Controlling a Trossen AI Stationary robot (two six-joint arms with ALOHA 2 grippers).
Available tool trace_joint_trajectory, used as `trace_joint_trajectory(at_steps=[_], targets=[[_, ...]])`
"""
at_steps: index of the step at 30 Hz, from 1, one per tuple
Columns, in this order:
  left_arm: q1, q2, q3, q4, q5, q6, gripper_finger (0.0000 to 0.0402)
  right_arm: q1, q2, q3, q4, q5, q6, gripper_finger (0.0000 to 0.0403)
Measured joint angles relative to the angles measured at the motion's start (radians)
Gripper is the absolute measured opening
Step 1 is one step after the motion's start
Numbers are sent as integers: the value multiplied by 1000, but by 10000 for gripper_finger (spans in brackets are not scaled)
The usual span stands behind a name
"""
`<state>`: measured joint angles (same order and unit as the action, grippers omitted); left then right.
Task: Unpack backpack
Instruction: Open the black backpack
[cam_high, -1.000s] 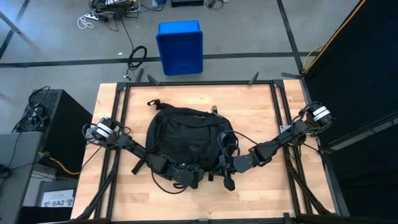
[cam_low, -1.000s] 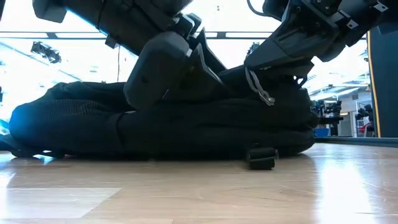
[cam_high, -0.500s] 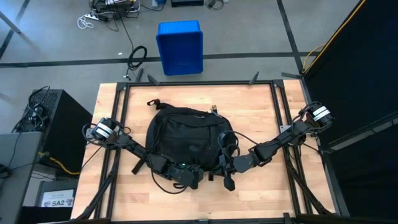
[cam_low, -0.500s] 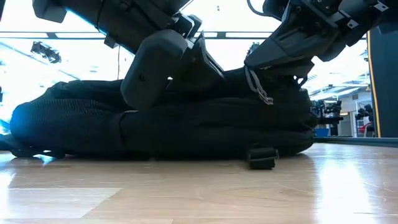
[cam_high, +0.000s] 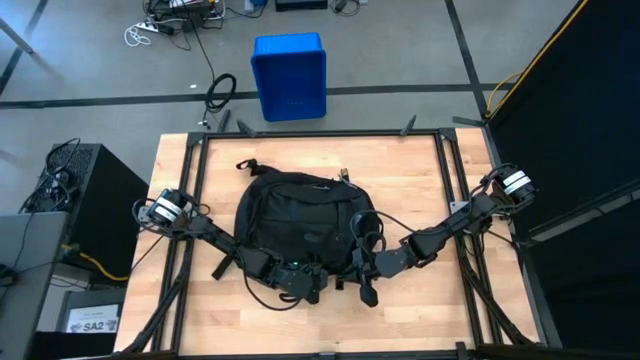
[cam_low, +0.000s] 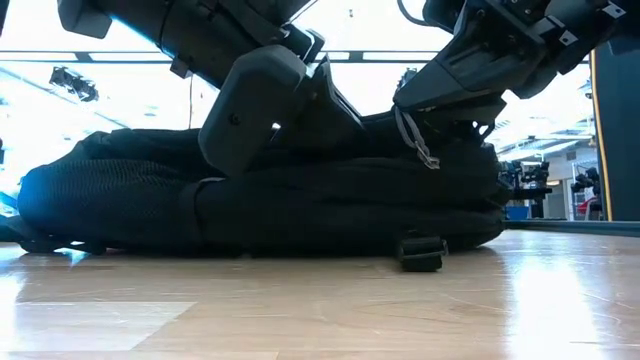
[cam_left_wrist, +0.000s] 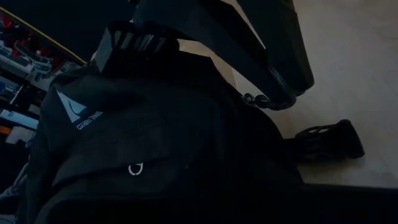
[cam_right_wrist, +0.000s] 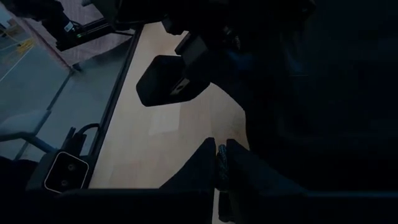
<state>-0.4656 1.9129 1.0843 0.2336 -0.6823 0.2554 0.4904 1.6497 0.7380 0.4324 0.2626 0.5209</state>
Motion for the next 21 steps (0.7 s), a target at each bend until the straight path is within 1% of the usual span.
trace_joint_trajectory(at_steps=[8,12,21], targets=[[0,0,0,1,5,0,5,0,0,0,0,0,0,4],[-1,0,0,4,43,0,0,0,0,0,0,0,0,4],[-22,-1,0,21,50,3,0,0,0,0,2,-4,1,4]])
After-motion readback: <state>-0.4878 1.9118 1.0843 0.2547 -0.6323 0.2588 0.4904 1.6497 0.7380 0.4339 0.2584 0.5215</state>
